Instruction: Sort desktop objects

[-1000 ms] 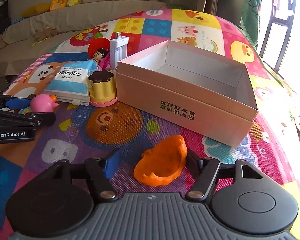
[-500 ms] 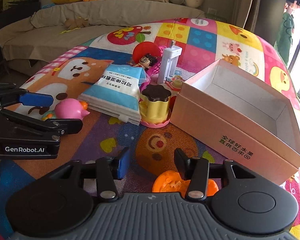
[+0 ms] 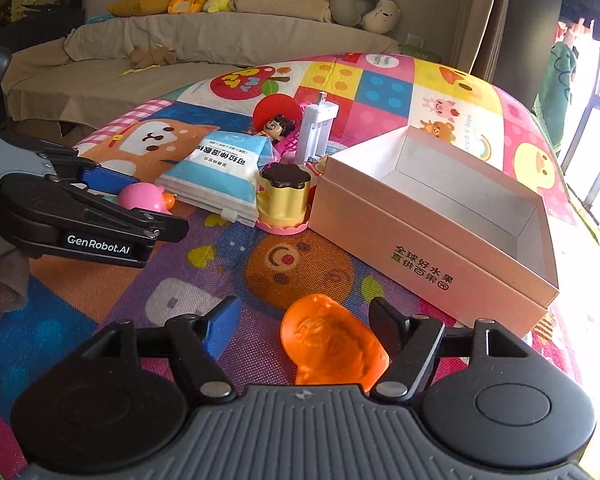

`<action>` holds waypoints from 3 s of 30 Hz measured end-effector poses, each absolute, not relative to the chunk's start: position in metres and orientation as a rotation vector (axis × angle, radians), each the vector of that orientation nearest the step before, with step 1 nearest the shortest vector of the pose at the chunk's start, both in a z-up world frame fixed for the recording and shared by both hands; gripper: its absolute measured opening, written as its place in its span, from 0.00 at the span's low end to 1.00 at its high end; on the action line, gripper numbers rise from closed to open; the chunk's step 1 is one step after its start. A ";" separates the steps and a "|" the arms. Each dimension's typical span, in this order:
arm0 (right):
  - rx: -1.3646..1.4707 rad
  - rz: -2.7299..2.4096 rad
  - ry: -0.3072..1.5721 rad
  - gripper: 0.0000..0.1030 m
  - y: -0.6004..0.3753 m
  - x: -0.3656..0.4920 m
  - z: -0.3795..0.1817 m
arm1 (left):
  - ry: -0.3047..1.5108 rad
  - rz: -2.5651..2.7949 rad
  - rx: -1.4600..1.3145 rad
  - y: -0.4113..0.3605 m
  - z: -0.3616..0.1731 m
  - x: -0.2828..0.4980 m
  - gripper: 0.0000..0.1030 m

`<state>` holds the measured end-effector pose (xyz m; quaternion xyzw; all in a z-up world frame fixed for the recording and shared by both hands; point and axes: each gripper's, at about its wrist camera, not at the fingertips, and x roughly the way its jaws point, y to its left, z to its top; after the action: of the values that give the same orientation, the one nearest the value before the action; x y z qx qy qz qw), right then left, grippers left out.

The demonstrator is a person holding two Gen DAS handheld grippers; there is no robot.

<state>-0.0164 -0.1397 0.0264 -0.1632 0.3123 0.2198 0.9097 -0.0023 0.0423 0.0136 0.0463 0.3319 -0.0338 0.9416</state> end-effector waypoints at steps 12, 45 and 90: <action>-0.222 0.420 0.724 0.50 -0.163 0.000 0.019 | 0.675 -0.062 0.122 0.040 0.020 -0.017 0.52; -0.271 0.439 0.478 0.54 -0.176 0.024 0.073 | 0.545 -0.022 0.308 0.014 0.024 0.038 0.93; -0.299 0.339 0.522 0.56 -0.189 -0.008 0.023 | 0.582 0.087 -0.014 0.068 0.023 0.043 0.98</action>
<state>-0.0075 -0.1890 0.0230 -0.1466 0.2559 0.1664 0.9409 0.0432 0.0684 0.0234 -0.0070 0.2868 0.0427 0.9570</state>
